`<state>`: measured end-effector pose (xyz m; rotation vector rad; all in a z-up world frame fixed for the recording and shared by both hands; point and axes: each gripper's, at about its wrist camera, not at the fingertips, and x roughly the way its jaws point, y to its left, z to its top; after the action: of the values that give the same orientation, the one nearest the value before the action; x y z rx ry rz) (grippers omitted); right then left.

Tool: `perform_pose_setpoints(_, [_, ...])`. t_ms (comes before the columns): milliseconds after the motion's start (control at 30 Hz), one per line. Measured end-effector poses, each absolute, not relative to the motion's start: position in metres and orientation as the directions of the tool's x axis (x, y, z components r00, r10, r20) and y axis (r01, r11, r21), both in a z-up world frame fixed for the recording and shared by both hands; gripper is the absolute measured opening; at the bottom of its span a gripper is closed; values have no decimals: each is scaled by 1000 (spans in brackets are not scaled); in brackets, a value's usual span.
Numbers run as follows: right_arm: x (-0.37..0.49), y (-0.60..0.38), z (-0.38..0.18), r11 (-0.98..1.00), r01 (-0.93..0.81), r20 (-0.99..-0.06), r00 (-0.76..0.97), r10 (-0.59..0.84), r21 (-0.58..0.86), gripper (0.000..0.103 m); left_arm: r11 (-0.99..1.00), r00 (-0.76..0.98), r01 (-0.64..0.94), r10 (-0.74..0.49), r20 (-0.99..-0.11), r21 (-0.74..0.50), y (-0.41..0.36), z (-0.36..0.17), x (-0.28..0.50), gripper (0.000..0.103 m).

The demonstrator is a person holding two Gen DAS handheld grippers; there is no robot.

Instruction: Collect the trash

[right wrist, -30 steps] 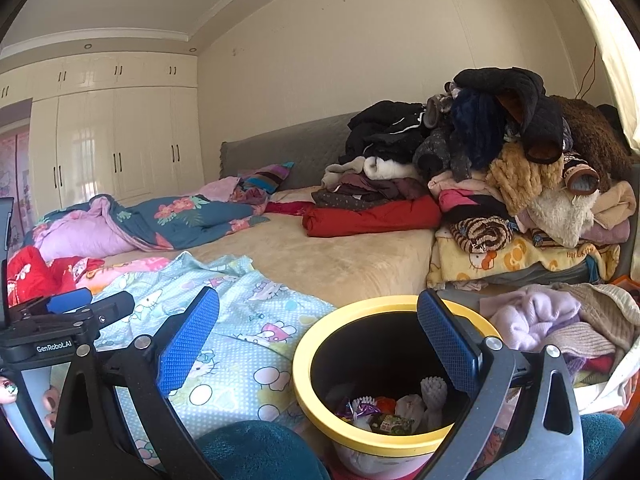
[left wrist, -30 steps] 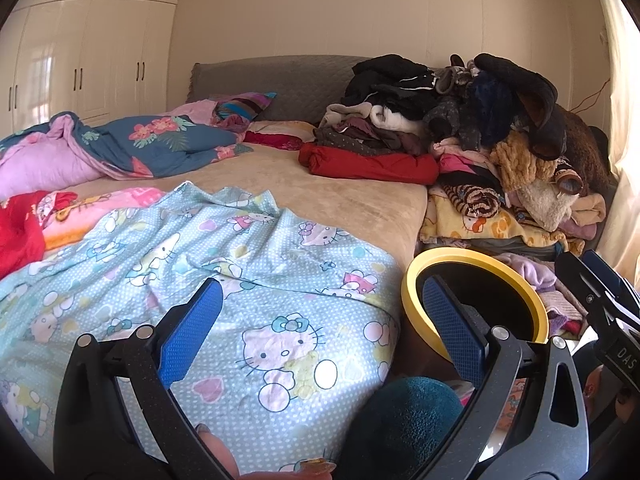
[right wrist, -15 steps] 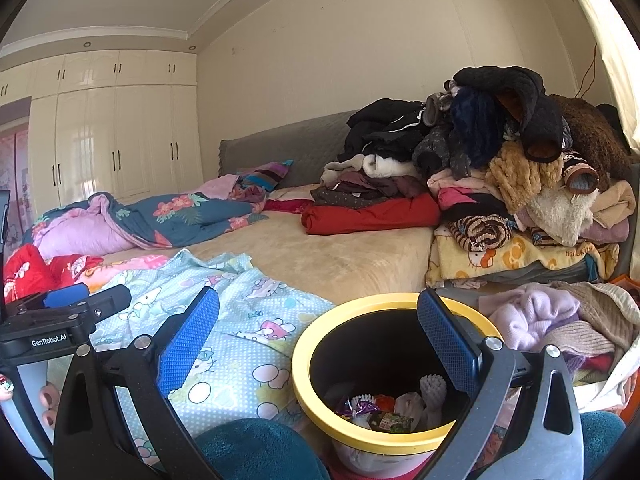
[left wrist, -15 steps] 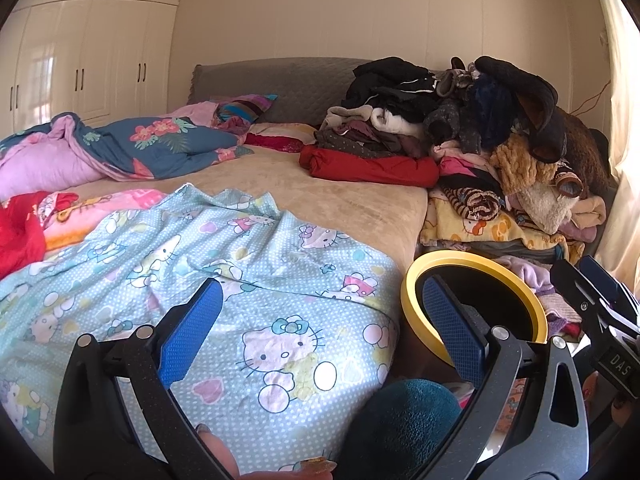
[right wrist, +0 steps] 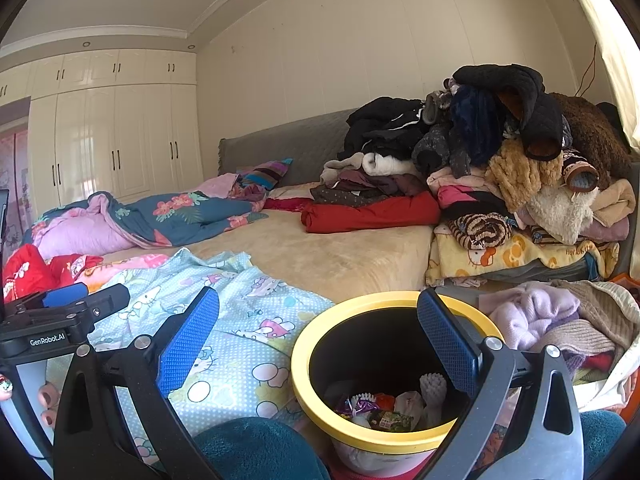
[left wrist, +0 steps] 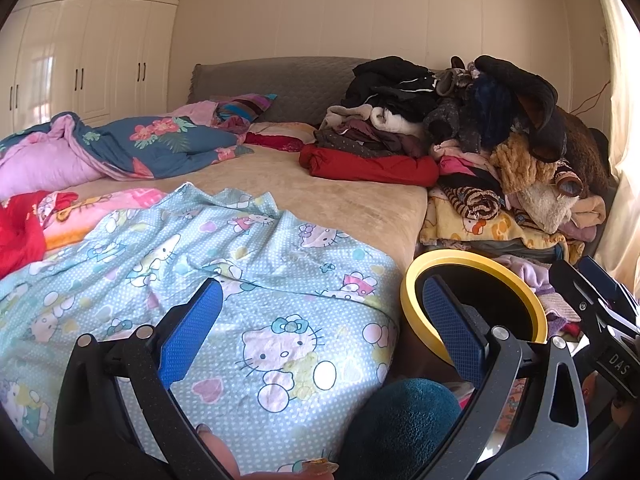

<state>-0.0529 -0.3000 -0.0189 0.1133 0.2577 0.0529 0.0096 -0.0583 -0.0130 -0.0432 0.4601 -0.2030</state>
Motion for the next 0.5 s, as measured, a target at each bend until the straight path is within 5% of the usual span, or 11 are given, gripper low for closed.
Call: perform_pose_setpoints(500, [-50,-297,-16,992,-50,-257,963,78,116,97,984,864,153,-176,-471,-87,-57,-19,14,92])
